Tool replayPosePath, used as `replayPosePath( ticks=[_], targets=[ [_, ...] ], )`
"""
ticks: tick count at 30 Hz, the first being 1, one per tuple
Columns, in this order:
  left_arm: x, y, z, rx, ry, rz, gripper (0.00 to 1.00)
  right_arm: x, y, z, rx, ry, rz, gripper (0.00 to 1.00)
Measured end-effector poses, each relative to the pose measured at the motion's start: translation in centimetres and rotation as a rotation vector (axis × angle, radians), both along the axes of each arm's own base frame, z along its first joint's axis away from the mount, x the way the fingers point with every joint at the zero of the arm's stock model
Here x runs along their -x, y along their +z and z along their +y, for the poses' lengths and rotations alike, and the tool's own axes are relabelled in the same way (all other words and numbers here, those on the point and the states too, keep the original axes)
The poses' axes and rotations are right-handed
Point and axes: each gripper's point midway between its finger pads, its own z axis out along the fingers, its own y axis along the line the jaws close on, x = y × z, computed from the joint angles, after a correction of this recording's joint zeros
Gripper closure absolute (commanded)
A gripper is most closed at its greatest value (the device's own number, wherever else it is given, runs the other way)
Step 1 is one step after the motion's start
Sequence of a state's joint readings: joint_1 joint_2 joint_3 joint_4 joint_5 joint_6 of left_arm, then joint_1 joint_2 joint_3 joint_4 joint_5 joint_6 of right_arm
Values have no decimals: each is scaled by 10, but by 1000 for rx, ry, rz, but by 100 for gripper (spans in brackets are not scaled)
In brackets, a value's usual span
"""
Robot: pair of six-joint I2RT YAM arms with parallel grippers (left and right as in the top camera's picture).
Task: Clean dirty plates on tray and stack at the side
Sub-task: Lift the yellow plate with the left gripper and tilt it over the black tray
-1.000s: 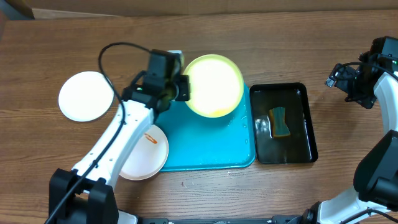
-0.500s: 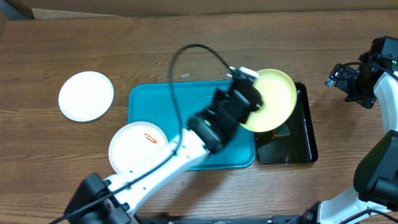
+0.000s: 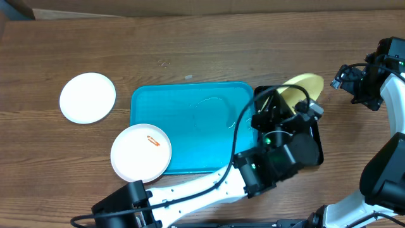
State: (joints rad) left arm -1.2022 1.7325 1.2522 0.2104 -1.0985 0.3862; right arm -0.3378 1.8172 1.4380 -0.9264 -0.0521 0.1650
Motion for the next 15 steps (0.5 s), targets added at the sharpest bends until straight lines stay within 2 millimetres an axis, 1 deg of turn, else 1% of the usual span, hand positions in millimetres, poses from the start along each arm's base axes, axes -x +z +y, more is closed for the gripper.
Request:
replayPosePath(
  ticks=[2, 4, 6, 11, 13, 15],
  targets=[
    [4, 14, 0, -16, 19, -46, 96, 0, 0, 0, 0, 0, 0, 0],
    [8, 23, -1, -39, 27, -73, 96, 0, 0, 0, 0, 0, 0, 0],
    [10, 26, 0, -67, 34, -86, 96, 0, 0, 0, 0, 0, 1, 0],
    [12, 28, 2, -105, 49, -93, 96, 0, 0, 0, 0, 0, 1, 0],
    [11, 24, 4, -106, 54, -84, 96, 0, 0, 0, 0, 0, 0, 0],
    [10, 15, 7, -118, 62, -57, 96, 0, 0, 0, 0, 0, 0, 0]
  ],
)
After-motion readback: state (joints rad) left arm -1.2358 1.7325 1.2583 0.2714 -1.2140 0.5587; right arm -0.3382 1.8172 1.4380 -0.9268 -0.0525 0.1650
